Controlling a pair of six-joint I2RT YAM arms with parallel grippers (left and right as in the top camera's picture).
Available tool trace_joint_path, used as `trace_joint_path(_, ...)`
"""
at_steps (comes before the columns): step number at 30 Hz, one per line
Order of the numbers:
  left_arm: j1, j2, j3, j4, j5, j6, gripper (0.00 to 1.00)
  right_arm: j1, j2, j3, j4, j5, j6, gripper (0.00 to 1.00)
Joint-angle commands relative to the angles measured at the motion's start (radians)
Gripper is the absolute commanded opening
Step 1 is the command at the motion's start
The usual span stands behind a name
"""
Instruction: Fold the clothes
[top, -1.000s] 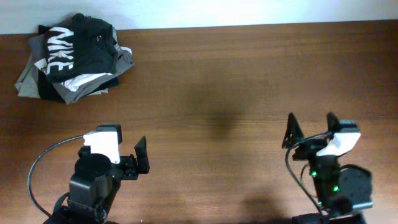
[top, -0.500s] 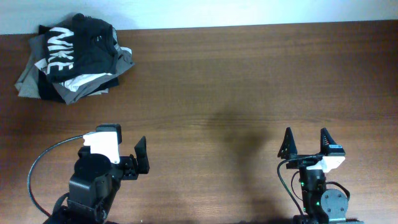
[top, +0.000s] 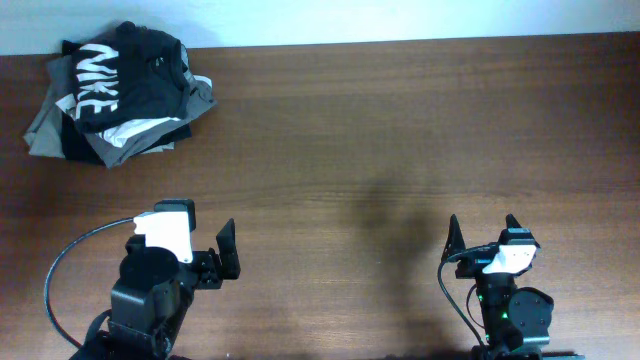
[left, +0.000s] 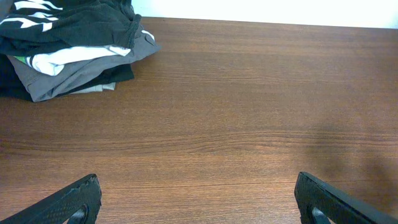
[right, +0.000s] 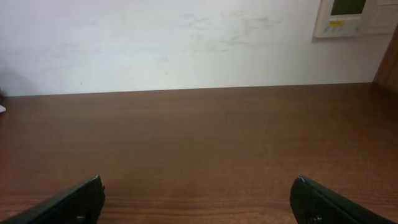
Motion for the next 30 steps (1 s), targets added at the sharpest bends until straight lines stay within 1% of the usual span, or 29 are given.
trace_joint_path(1,-0.003,-0.005,-0.002,0.001,-0.011,-0.009,0.99,-0.006,-0.009,-0.005,-0.008,-0.005,-0.011,0.99)
trace_joint_path(10,-0.003,-0.005,-0.002,-0.01,-0.011,-0.009,0.99,-0.006,-0.009,-0.005,-0.008,-0.005,-0.011,0.99)
trace_joint_path(12,-0.002,-0.006,-0.004,-0.01,-0.048,-0.007,0.99,-0.006,-0.009,-0.005,-0.008,-0.005,-0.011,0.98)
trace_joint_path(14,0.009,-0.024,-0.032,-0.003,-0.048,-0.008,0.99,-0.006,-0.009,-0.005,-0.008,-0.005,-0.011,0.99)
trace_joint_path(16,0.046,-0.063,-0.114,0.035,-0.044,-0.008,0.99,-0.006,-0.009,-0.005,-0.008,-0.005,-0.011,0.99)
trace_joint_path(19,0.097,-0.172,-0.316,0.228,-0.016,0.015,0.99,-0.006,-0.009,-0.005,-0.008,-0.005,-0.011,0.99)
trace_joint_path(22,0.156,-0.308,-0.501,0.454,0.051,0.109,0.99,-0.006,-0.009,-0.005,-0.008,-0.005,-0.011,0.99)
trace_joint_path(25,0.219,-0.412,-0.61,0.574,0.093,0.174,0.99,-0.006,-0.009,-0.005,-0.008,-0.005,-0.011,0.99)
trace_joint_path(28,0.294,-0.499,-0.708,0.666,0.143,0.196,0.99,-0.006,-0.008,-0.005,-0.008,-0.005,-0.011,0.99)
trace_joint_path(30,0.323,-0.536,-0.753,0.711,0.189,0.242,0.99,-0.006,-0.009,-0.005,-0.008,-0.005,-0.011,0.99)
